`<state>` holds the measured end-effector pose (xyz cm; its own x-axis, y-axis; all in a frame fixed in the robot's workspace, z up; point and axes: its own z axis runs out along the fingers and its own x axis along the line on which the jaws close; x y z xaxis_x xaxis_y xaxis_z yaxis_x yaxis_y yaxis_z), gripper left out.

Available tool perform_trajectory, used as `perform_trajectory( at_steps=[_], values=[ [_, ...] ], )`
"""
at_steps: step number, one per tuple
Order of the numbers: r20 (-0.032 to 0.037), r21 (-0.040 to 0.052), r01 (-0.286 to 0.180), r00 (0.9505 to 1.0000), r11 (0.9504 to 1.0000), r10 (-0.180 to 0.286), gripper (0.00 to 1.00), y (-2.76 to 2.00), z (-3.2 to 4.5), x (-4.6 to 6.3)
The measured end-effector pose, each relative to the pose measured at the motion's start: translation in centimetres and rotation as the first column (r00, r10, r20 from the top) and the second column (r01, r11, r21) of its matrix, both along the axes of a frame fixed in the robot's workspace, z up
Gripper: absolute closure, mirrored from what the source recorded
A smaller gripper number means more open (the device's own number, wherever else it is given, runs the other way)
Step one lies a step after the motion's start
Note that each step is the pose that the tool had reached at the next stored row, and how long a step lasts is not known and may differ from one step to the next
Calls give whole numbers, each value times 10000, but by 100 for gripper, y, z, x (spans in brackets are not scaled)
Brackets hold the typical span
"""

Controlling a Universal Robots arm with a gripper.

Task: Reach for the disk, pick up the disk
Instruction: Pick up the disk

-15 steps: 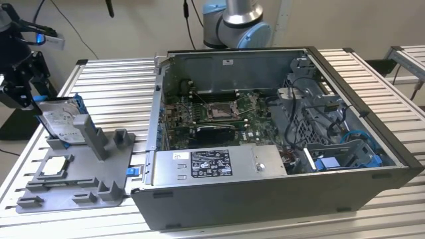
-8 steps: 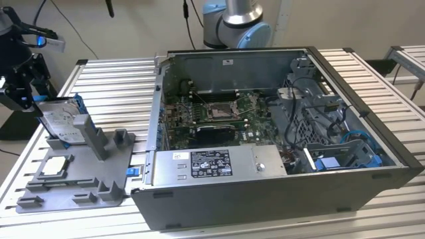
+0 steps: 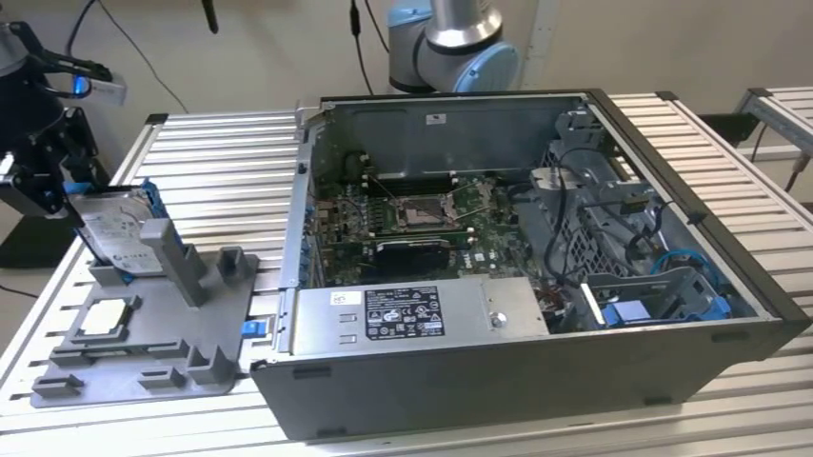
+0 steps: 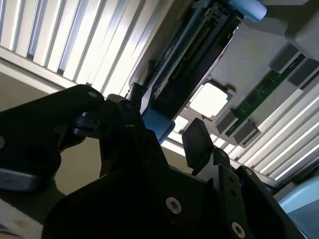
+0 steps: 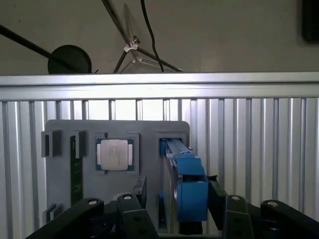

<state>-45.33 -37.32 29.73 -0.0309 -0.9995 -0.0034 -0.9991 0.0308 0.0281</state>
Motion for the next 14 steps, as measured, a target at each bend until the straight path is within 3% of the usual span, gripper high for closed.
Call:
perform_trajectory(
  at_steps=[14],
  values=[
    [-1, 0, 0, 10000, 10000, 0, 0, 0, -213, -45]
  ],
)
